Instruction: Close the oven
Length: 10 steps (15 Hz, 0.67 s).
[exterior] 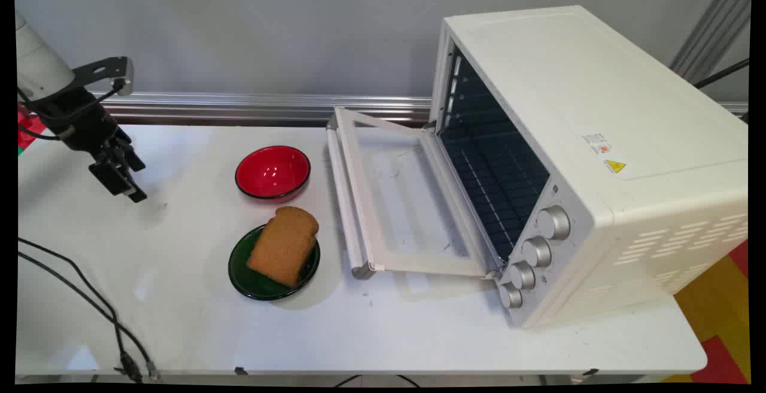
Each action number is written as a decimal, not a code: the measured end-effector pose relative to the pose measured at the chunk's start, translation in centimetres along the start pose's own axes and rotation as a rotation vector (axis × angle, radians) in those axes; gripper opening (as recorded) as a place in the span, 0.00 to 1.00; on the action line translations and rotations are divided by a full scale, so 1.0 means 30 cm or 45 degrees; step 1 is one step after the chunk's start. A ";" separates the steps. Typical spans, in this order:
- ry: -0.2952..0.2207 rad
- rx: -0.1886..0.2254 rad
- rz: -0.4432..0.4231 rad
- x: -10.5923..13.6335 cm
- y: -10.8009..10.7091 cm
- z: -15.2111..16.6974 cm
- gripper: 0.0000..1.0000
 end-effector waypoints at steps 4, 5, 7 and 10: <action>0.046 -0.084 -0.002 0.036 0.024 -0.017 1.00; 0.063 -0.102 0.005 0.046 0.032 -0.021 1.00; 0.148 -0.153 0.038 0.094 0.062 -0.032 1.00; 0.281 -0.189 0.093 0.172 0.093 -0.044 1.00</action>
